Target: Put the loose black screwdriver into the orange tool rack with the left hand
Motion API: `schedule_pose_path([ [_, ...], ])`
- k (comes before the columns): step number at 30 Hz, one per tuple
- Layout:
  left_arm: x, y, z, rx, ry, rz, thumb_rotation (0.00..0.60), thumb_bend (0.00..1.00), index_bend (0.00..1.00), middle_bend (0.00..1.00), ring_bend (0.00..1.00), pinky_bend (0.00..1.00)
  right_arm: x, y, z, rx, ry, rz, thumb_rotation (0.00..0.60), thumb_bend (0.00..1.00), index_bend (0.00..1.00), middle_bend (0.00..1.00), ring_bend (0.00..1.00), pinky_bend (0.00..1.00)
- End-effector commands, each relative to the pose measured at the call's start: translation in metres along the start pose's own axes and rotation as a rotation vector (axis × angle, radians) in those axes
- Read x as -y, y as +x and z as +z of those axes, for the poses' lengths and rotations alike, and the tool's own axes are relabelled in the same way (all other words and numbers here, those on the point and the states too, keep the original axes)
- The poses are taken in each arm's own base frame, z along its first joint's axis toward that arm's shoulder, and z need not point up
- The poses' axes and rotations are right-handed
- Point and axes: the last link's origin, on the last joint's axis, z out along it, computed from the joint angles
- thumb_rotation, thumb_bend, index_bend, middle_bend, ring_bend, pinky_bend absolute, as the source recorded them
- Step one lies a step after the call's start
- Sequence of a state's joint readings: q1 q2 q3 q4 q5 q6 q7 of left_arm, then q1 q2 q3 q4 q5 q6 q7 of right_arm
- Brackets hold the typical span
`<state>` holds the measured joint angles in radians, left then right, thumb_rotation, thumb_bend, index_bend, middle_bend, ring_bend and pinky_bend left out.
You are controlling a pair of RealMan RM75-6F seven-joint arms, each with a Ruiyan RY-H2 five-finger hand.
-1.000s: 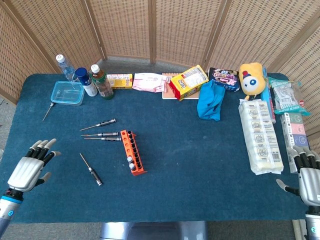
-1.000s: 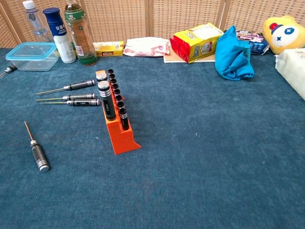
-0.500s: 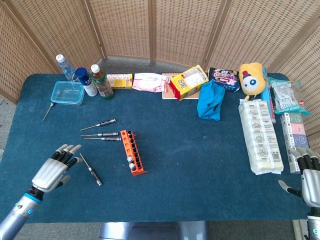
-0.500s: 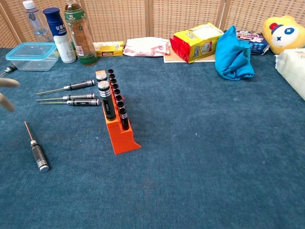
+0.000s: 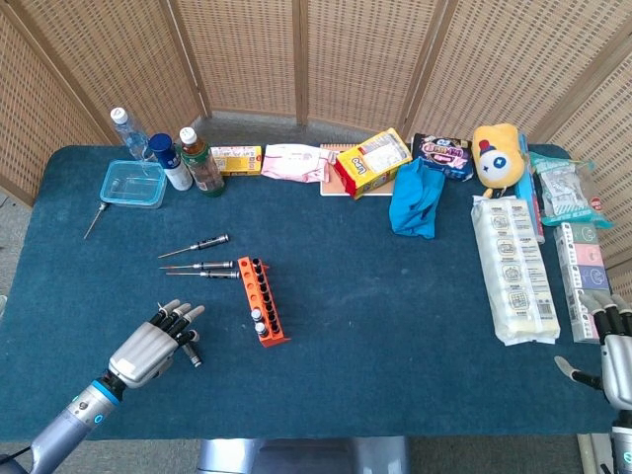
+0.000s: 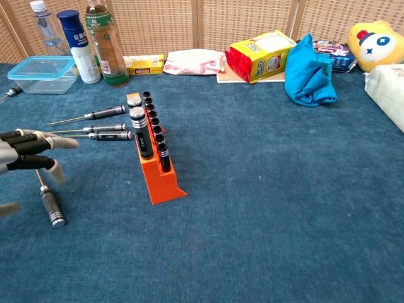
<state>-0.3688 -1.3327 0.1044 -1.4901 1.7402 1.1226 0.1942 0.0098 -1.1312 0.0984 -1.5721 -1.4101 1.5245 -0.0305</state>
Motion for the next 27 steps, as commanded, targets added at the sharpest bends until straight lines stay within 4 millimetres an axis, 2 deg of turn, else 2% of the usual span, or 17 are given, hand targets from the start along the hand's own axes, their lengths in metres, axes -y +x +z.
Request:
schedule_pose_path([
  [1,-0.002,-0.003,0.0,0.011,-0.001,0.005,0.6,0.32,0.33,0.0,0.0,0.06,-0.001,0.0,0.0,0.001,-0.003,-0.001,0.553,0.04,0.15,0.13,0.1,0.07],
  [17,-0.014,-0.013,0.006,0.029,-0.033,0.025,0.6,0.37,0.36,0.0,0.0,0.06,-0.006,-0.002,-0.002,0.017,-0.015,0.0,0.546,0.04,0.15,0.13,0.1,0.07],
  [22,-0.014,-0.016,0.005,0.043,-0.028,0.029,0.6,0.37,0.41,0.0,0.0,0.06,-0.008,-0.001,-0.002,0.015,-0.022,0.0,0.549,0.04,0.15,0.13,0.1,0.07],
  [27,-0.011,-0.019,0.005,0.046,-0.017,0.031,0.6,0.37,0.41,0.0,0.0,0.06,-0.009,0.001,-0.001,0.008,-0.024,0.001,0.551,0.04,0.15,0.13,0.1,0.07],
])
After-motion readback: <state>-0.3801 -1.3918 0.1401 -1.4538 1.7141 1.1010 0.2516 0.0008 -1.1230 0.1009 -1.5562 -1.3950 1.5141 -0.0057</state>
